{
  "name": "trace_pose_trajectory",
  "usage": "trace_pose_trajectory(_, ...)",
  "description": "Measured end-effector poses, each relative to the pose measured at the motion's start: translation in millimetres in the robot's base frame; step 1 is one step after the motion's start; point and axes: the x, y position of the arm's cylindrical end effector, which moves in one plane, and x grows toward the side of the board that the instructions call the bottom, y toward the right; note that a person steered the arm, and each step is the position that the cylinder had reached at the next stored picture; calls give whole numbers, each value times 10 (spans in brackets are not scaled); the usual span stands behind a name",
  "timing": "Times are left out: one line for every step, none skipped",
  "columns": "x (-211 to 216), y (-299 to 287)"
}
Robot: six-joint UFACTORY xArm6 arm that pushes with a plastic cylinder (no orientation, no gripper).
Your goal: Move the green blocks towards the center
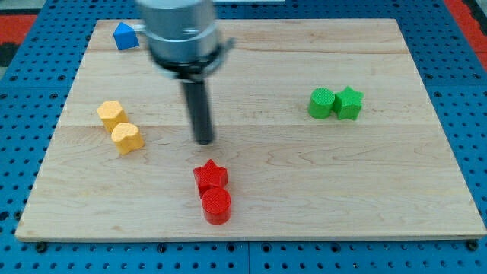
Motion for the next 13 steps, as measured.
trace_pose_trajectory(-45,1182)
trace_pose_trajectory(-99,2360)
trace_pose_trajectory(-341,2622)
trace_pose_trajectory(-701,2535)
trace_pose_trajectory(-771,2048)
trace_pose_trajectory(-732,1621)
trace_pose_trajectory(-709,1972)
trace_pose_trajectory(-648,2196)
trace_pose_trajectory(-566,1927)
trace_pose_trajectory(-565,1256)
trace_pose_trajectory(-565,778)
trace_pose_trajectory(-565,802)
trace_pose_trajectory(-515,744)
